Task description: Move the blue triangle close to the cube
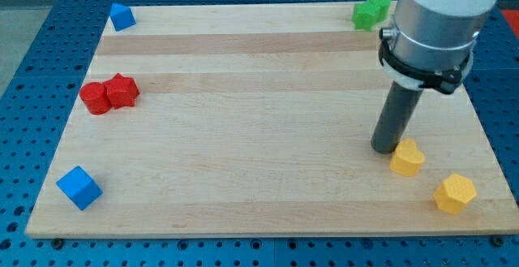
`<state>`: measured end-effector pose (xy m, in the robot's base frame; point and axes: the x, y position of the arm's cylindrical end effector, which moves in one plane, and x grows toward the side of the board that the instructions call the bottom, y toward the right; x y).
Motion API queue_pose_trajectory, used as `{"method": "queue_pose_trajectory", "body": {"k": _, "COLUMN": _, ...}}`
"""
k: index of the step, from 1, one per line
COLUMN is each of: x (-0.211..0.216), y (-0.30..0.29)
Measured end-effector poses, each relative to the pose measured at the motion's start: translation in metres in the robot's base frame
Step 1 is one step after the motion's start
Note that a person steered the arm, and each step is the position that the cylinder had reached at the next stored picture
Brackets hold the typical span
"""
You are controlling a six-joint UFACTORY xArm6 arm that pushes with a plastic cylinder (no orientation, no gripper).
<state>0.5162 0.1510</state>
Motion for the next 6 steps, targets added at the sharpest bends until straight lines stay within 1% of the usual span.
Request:
{"method": "queue_pose_trajectory", "body": {"k": 2, "x": 0.035, "y": 0.024}}
{"method": "queue_pose_trajectory", "body": {"k": 3, "x": 0.033, "y": 0.002}}
{"method": "queue_pose_trajectory", "body": {"k": 4, "x": 0.007, "y": -0.042}}
{"method": "queue_pose_trajectory", "body": {"k": 5, "x": -0.056, "y": -0.064}}
{"method": "queue_pose_trajectory", "body": {"k": 6, "x": -0.132, "y": -0.14}}
